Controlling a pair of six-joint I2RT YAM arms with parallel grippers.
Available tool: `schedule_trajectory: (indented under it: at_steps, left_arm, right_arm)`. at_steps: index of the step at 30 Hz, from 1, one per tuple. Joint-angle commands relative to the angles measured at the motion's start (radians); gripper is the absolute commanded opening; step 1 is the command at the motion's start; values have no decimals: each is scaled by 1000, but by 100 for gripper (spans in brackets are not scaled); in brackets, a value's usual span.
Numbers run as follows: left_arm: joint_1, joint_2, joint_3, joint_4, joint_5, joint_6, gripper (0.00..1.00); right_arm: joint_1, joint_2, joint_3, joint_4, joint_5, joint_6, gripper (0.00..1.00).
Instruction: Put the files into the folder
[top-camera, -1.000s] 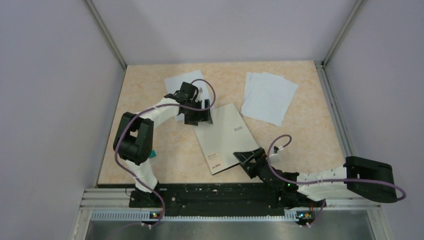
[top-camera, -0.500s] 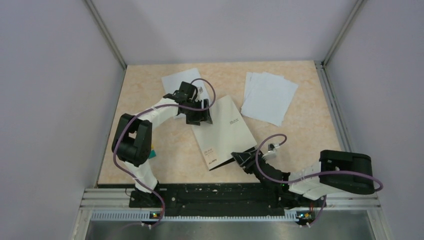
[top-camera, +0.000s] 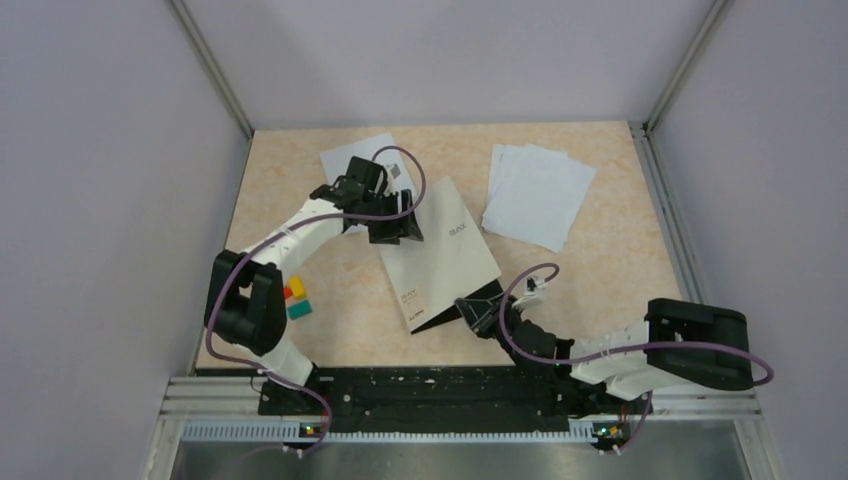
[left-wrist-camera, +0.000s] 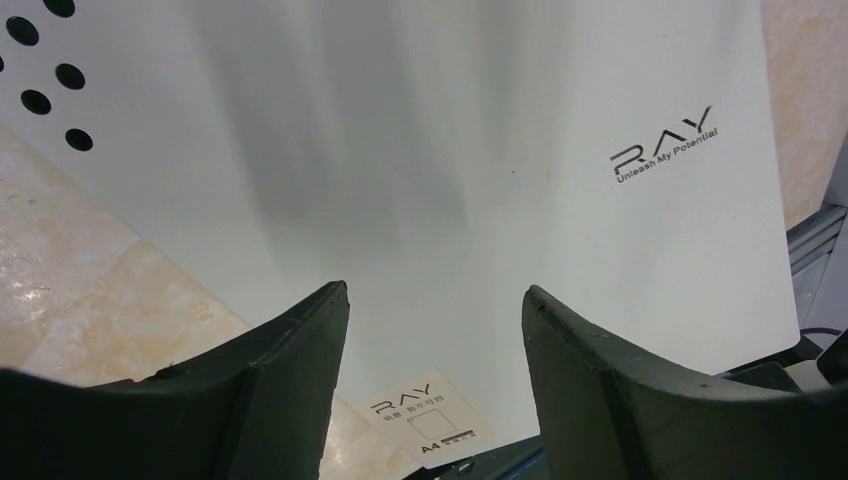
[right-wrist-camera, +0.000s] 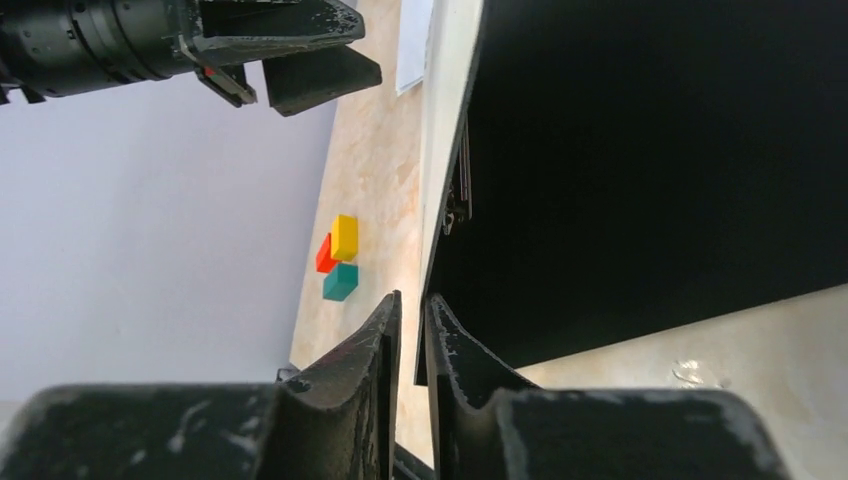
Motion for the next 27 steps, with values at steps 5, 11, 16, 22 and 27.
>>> schedule_trajectory:
  at_steps: [5,11,16,22,27]
  left_arm:
    - [4,-139,52,-36,6,-91,72]
    - [-17,-203,110,-61,-106,-246,84]
    - [-124,-126,318,-206,-341,-284,88]
    - [-196,36,531,-334,-635,-295,91]
    - [-224,138,635,-405,-743,-266,91]
  right_arm:
    - [-5,-45,138,-185,39,-184,0]
    - [17,-34,223,-323,65,-289,0]
    - [58,-17,307,-423,108,-405,0]
    - [120,29,412,-508,169,-519,0]
    - [171,83,491,-557,214,-575,0]
